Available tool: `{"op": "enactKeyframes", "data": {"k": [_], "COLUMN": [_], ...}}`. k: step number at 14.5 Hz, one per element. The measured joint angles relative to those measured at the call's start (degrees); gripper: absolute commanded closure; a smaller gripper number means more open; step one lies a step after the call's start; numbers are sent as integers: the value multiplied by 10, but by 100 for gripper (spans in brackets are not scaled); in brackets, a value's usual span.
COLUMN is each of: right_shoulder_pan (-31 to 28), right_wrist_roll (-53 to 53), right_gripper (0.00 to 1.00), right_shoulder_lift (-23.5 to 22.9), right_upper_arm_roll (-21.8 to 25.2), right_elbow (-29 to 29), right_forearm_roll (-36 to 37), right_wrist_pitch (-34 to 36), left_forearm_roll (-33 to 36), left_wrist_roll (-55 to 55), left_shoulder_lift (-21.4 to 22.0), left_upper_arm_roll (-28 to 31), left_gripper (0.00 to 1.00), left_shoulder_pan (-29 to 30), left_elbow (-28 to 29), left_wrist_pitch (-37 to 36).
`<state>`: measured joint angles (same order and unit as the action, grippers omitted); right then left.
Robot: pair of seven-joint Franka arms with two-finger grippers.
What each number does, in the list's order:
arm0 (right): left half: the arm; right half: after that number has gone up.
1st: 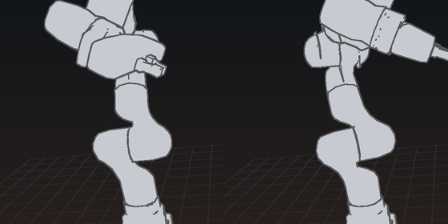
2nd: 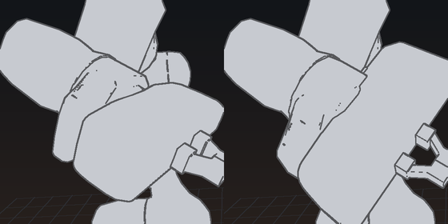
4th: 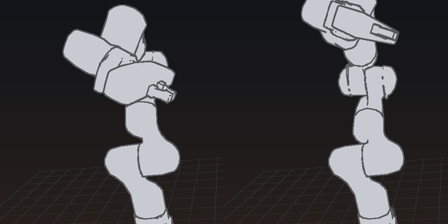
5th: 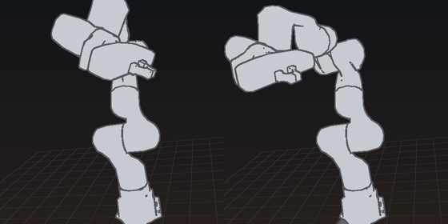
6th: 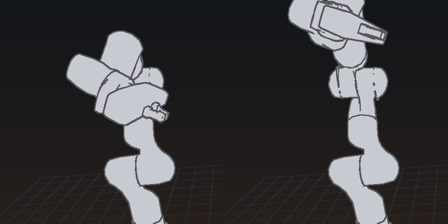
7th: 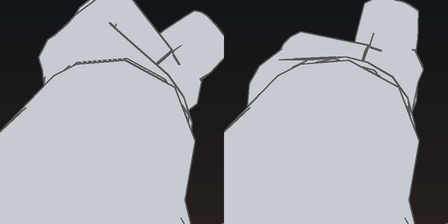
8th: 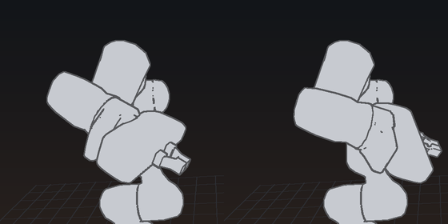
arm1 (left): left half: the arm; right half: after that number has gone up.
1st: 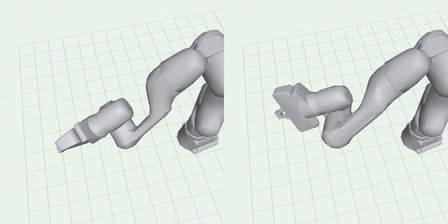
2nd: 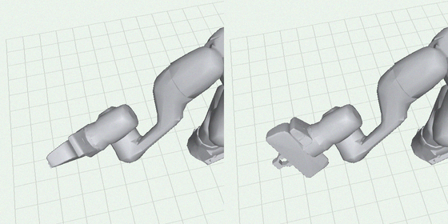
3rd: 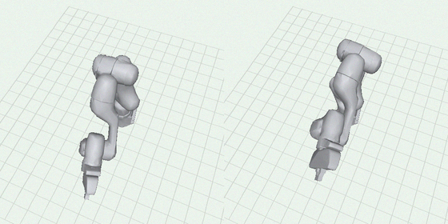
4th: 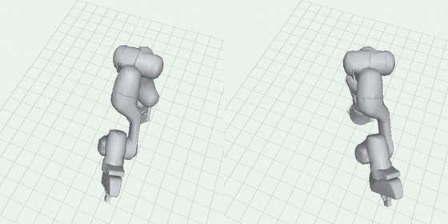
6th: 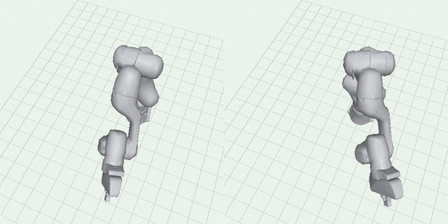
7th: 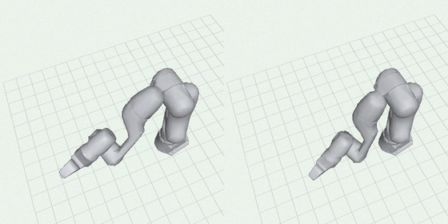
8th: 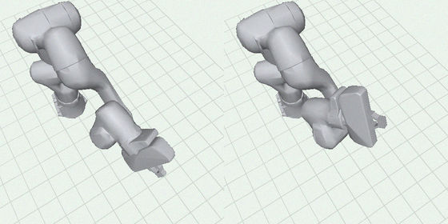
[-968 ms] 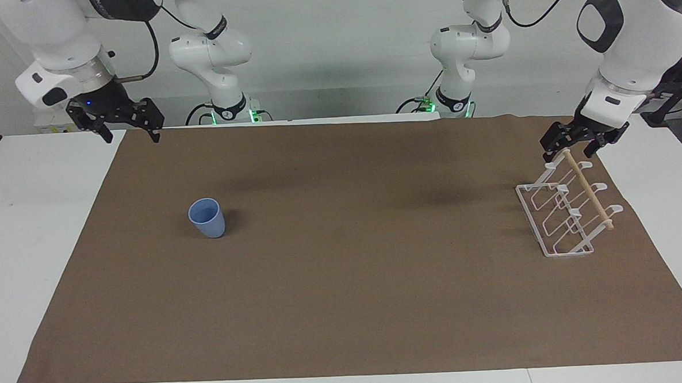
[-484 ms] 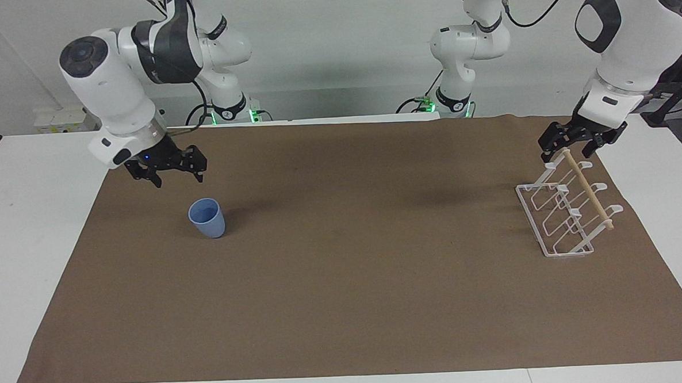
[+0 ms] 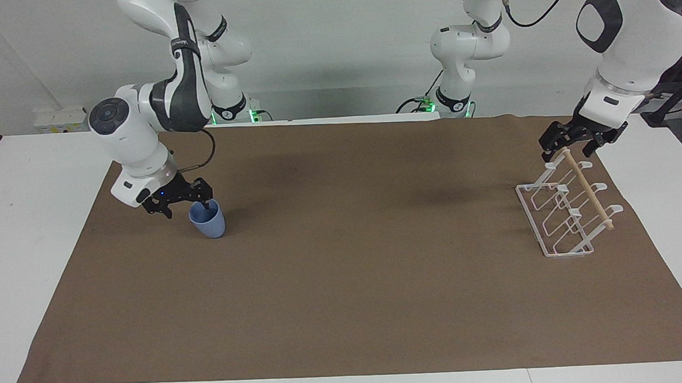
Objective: Hang cup on cup holder
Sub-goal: 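Reach the right gripper to the blue cup and grasp its rim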
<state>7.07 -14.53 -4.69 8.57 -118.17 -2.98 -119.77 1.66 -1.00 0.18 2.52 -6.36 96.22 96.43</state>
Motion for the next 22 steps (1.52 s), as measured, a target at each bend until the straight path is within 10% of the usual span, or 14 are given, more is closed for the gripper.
{"op": "enactKeyframes", "data": {"k": [2,7,17,22], "right_shoulder_pan": [0,0,6,85], "right_wrist_roll": [-25,-38,-38,29], "right_gripper": [15,96,100,100], "right_shoulder_lift": [-7,-8,-9,-12], "right_upper_arm_roll": [0,0,-3,-7], "right_elbow": [-14,-36,55,122], "right_forearm_roll": [0,0,-13,-199], "right_wrist_pitch": [-20,-48,75,122], "left_forearm_roll": [0,0,0,0], "left_wrist_roll": [0,0,0,0], "left_shoulder_lift": [3,6,6,6], "left_upper_arm_roll": [0,0,0,0], "left_gripper": [0,0,0,0], "left_shoulder_pan": [0,0,0,0], "left_elbow": [0,0,0,0], "left_wrist_pitch": [0,0,0,0]}}
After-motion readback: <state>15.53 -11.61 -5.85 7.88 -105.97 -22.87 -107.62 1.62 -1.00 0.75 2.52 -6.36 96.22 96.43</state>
